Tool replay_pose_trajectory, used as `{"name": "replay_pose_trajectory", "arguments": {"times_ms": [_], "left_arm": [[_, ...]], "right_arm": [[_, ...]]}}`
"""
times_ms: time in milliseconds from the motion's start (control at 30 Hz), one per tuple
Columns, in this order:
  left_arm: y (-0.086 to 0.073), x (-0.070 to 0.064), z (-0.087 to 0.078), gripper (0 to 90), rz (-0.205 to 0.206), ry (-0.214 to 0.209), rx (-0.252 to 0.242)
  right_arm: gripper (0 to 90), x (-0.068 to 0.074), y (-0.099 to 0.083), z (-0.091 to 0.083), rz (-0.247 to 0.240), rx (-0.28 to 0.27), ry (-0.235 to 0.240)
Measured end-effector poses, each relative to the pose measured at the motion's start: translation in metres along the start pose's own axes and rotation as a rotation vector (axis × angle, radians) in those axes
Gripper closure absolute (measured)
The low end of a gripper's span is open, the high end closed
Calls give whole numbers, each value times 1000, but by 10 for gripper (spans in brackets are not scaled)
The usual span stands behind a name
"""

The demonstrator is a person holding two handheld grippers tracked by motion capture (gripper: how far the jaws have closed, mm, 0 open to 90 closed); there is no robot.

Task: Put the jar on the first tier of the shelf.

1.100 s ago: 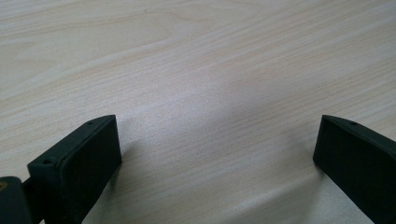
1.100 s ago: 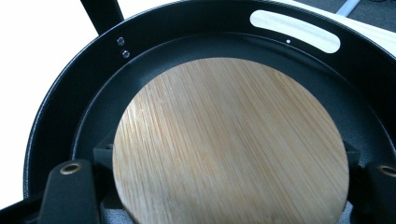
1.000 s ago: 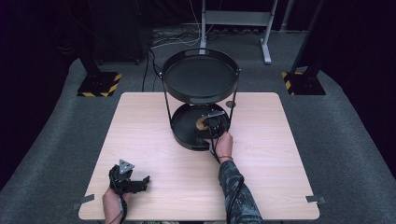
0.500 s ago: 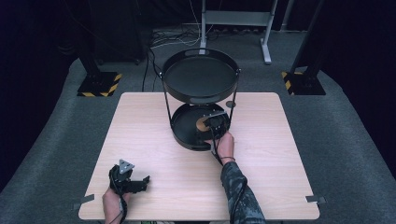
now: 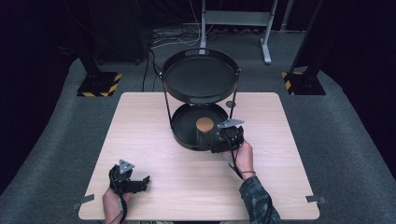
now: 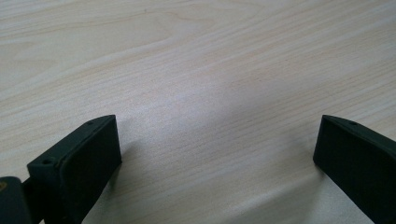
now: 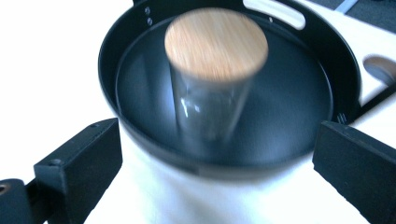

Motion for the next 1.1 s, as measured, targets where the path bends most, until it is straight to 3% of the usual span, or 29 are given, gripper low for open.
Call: {"name": "replay_pose_trajectory", "arguments": {"times_ms": [133, 167, 233, 267, 300, 367, 733, 900, 1100], "left_arm": [[0, 0, 0, 5, 0, 0, 0], [0, 0, 0, 5, -1, 0, 1], [0, 0, 0, 5, -1, 0, 1], [0, 0, 0, 5, -1, 0, 1], [0, 0, 0, 5, -1, 0, 1], [0, 0, 0, 5, -1, 1, 0], [0, 0, 0, 5, -1, 2, 0], [0, 0, 0, 5, -2, 2, 0], [0, 0, 0, 5, -1, 3, 0]], "right_arm": [[6, -2, -19, -16, 3, -7, -8], [6, -5, -33, -25, 11, -6, -18], [6, -7, -41, -29, 21, -1, -26], [6, -9, -56, -35, 38, 2, -31], [6, -9, -56, -35, 38, 2, -31], [6, -15, -77, -45, 55, 7, -47], [3, -19, -146, -73, 126, 23, -71], [7, -23, -167, -76, 141, 51, -101], [5, -25, -169, -79, 145, 46, -116]]}}
Point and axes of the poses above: each handheld gripper's, and its own axes: z roughly forward along the jaws, y roughly out of its top, x roughly to its left, the point moved 9 cm from there along z, roughly forward along the jaws, and after that the axes turned 1 degree about x, right-handed, at the moved point
